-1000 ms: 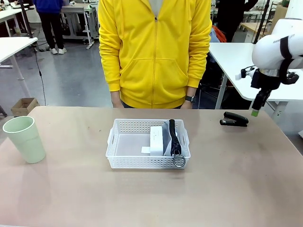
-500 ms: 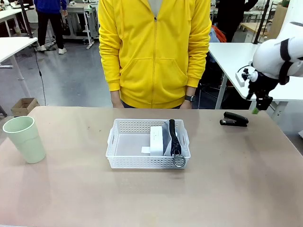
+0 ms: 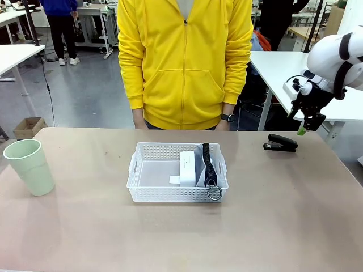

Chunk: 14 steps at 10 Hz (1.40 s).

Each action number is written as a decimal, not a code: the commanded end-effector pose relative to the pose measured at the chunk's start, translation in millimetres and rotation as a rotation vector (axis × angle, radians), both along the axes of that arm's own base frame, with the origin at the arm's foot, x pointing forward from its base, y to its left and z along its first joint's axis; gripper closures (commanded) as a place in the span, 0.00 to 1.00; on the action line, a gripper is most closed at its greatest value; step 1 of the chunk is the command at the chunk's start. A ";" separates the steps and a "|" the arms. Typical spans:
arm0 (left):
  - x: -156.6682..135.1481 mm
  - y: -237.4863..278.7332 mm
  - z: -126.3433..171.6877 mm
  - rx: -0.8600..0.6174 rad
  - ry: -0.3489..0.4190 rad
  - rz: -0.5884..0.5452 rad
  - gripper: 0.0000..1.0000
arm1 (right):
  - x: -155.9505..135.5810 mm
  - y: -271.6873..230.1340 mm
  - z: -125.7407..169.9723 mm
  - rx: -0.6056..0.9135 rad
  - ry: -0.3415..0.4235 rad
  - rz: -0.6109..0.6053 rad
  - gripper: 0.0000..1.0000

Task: Efficiently arrange items inside the basket to fit them all.
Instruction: Pick up the Stapler and place it inside the Organizing basket.

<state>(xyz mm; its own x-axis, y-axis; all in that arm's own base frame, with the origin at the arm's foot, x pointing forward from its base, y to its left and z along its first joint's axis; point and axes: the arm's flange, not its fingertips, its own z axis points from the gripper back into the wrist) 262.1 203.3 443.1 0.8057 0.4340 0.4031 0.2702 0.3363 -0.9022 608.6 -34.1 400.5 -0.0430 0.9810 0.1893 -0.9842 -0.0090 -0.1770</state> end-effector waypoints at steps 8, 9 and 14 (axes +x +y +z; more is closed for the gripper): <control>-0.7 -2.3 -0.5 -0.013 -0.032 0.002 0.00 | 58.9 12.3 -48.2 0.048 0.203 -0.076 0.00; -0.7 -2.3 -0.5 -0.013 -0.032 0.002 0.00 | 63.2 15.6 -57.2 0.039 0.233 -0.072 0.00; -0.7 -2.3 -0.5 -0.013 -0.032 0.002 0.00 | 54.0 49.1 -100.1 -0.091 0.449 -0.046 0.00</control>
<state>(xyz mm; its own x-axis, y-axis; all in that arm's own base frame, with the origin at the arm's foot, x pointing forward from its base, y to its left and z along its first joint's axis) 262.2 203.4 442.8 0.8059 0.4343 0.4024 0.2695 0.3360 -0.9025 657.5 8.8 295.2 0.0630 0.9879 0.1418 -0.9699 0.0271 0.2421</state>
